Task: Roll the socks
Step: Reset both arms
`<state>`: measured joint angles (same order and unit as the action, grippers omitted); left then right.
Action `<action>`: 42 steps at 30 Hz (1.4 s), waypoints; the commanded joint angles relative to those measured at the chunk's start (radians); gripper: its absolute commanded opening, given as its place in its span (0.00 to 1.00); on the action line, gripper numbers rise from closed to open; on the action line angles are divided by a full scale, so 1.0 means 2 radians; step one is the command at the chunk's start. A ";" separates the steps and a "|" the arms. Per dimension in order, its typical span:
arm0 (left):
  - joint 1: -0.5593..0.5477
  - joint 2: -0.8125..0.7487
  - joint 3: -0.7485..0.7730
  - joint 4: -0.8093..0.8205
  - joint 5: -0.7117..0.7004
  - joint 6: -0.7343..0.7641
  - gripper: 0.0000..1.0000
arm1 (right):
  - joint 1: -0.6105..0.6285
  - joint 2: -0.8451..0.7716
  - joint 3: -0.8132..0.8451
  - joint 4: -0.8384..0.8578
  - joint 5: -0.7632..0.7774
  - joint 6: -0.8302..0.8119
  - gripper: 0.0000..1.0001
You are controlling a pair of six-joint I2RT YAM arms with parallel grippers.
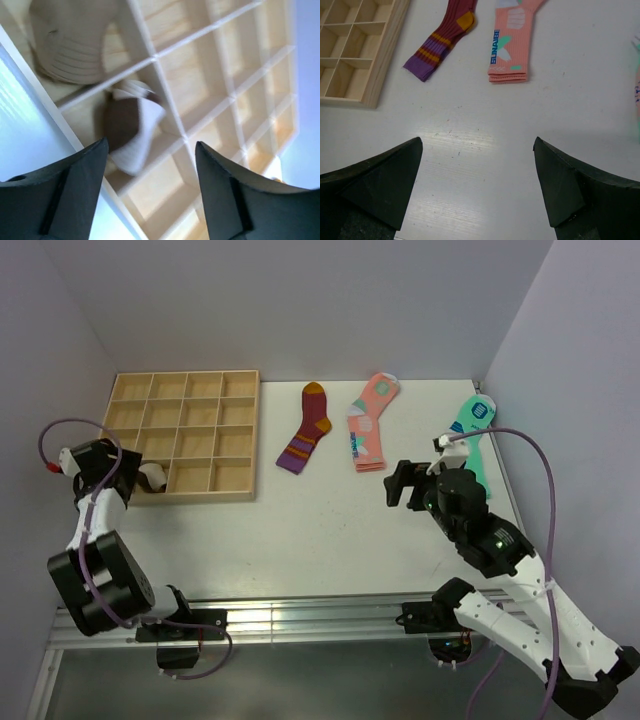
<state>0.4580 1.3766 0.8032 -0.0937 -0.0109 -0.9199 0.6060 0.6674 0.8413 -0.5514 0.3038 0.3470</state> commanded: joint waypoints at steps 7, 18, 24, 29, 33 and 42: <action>0.000 -0.222 0.084 -0.157 0.013 0.107 0.86 | -0.002 -0.072 0.081 -0.072 0.093 0.011 1.00; -0.128 -0.424 0.154 -0.341 -0.071 0.180 0.93 | -0.002 -0.231 0.092 -0.136 0.186 -0.008 1.00; -0.179 -0.497 0.178 -0.404 -0.116 0.186 0.93 | -0.002 -0.314 0.059 -0.142 0.196 -0.010 1.00; -0.183 -0.523 0.157 -0.410 -0.149 0.191 0.93 | -0.002 -0.329 0.053 -0.135 0.207 -0.017 0.99; -0.191 -0.525 0.154 -0.408 -0.159 0.195 0.93 | -0.002 -0.318 0.052 -0.128 0.203 -0.026 0.98; -0.201 -0.523 0.139 -0.405 -0.156 0.195 0.93 | -0.002 -0.299 0.053 -0.129 0.196 -0.029 0.96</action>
<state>0.0601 0.3309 1.0893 -0.9108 -0.3058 -0.5568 0.6041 0.0509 0.9474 -0.8307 0.6884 0.3092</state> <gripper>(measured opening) 0.932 0.964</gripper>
